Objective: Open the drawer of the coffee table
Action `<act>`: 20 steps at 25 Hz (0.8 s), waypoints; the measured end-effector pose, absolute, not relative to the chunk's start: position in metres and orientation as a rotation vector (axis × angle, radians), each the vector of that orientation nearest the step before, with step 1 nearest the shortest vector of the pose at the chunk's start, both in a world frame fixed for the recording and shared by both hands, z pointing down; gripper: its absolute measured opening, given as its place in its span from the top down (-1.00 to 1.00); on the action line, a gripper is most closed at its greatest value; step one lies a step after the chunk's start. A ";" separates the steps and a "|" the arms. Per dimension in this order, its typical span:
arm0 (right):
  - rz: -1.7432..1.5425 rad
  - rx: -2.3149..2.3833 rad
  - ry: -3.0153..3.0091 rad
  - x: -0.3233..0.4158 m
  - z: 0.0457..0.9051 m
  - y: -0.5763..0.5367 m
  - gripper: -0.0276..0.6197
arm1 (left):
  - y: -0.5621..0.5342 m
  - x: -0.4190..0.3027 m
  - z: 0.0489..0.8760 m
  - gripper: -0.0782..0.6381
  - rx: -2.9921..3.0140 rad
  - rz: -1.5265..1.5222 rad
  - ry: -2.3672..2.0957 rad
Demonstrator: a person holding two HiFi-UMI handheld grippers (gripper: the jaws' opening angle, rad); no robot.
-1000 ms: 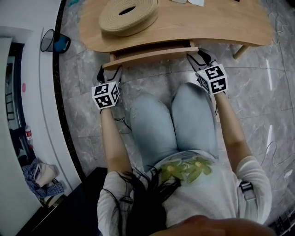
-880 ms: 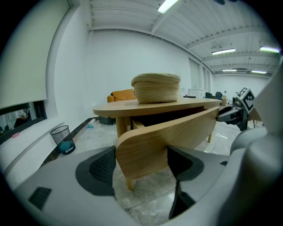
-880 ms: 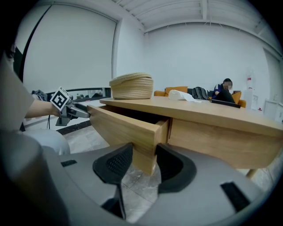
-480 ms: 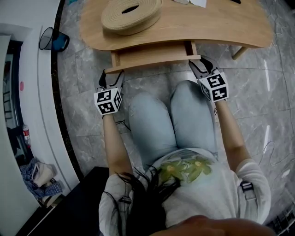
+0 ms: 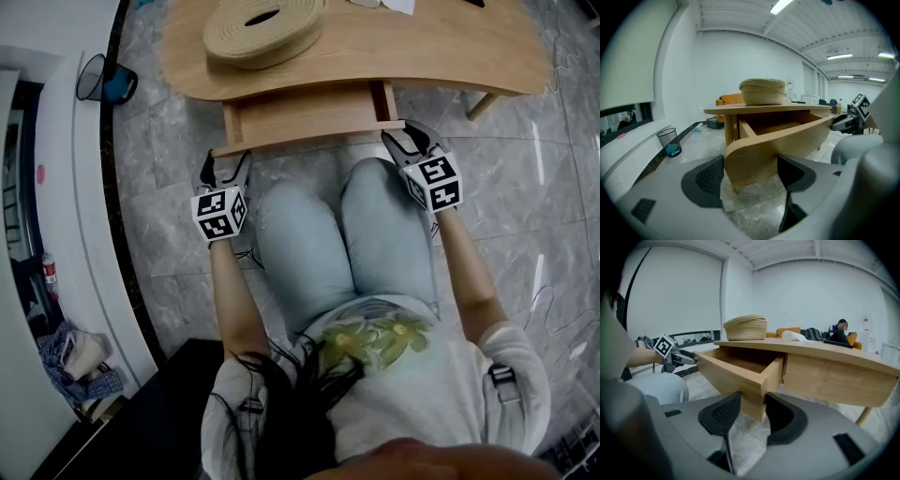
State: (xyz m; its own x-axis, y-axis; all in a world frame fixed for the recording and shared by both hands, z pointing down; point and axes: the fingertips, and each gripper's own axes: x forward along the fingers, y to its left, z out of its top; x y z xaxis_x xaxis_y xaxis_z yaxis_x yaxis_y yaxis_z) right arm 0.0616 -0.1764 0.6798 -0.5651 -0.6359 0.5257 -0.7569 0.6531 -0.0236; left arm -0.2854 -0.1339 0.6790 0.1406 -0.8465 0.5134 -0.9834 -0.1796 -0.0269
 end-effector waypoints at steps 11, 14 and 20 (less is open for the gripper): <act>0.363 1.009 -2.346 0.064 0.683 -0.157 0.43 | -0.116 -0.284 0.681 -0.24 2.090 0.624 -1.746; 0.370 1.001 -2.343 0.066 0.684 -0.153 0.42 | -0.109 -0.282 0.682 -0.24 2.085 0.602 -1.745; 0.393 1.003 -2.318 0.066 0.684 -0.148 0.43 | -0.105 -0.282 0.682 -0.24 2.073 0.601 -1.739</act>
